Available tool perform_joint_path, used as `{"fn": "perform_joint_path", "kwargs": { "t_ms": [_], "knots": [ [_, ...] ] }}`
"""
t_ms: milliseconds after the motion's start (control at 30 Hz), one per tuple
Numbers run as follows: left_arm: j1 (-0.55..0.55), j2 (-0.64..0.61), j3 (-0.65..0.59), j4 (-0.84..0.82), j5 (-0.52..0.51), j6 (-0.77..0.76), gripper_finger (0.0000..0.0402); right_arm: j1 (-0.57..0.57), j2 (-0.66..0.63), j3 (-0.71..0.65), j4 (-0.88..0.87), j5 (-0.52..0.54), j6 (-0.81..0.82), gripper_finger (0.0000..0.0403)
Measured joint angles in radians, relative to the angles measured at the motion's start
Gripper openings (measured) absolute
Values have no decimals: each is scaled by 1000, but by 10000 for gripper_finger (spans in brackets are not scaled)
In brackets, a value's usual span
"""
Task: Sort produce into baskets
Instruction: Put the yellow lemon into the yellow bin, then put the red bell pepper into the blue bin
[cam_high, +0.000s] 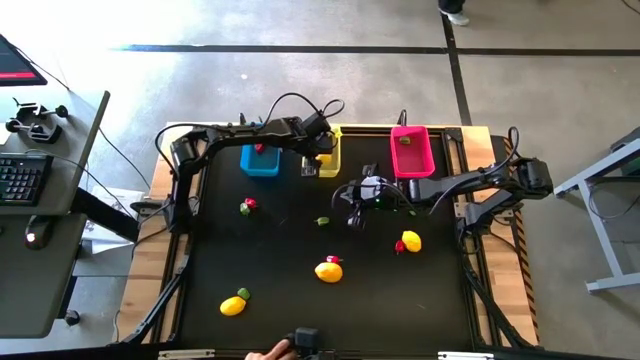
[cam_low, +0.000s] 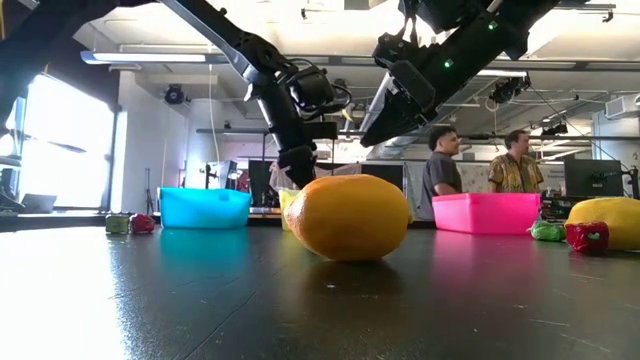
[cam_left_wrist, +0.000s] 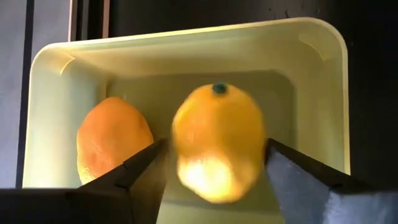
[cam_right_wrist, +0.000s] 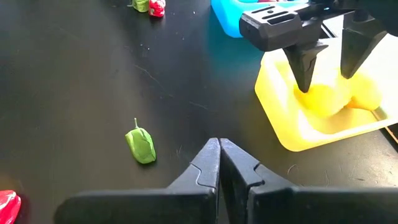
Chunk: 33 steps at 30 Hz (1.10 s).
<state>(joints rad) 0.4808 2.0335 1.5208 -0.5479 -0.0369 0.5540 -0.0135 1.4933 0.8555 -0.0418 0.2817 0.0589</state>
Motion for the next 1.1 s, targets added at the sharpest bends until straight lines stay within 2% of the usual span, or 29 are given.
{"fn": "perform_joint_path", "kwargs": {
  "t_ms": [333, 533, 800, 1100],
  "knots": [
    [11, -2, 0, -7, -25, 41, 257, 0, 0, 0, 0, 0, 0, 0],
    [7, -15, -2, 23, -44, 49, 242, 0, 0, 0, 0, 0, -15, 0],
    [10, -61, -8, 106, 10, 11, 193, 0, 0, 0, -16, 0, -15, 0],
    [37, -88, -8, 163, 149, -78, 124, 0, 0, 0, -18, 0, -15, 0]
  ]
}}
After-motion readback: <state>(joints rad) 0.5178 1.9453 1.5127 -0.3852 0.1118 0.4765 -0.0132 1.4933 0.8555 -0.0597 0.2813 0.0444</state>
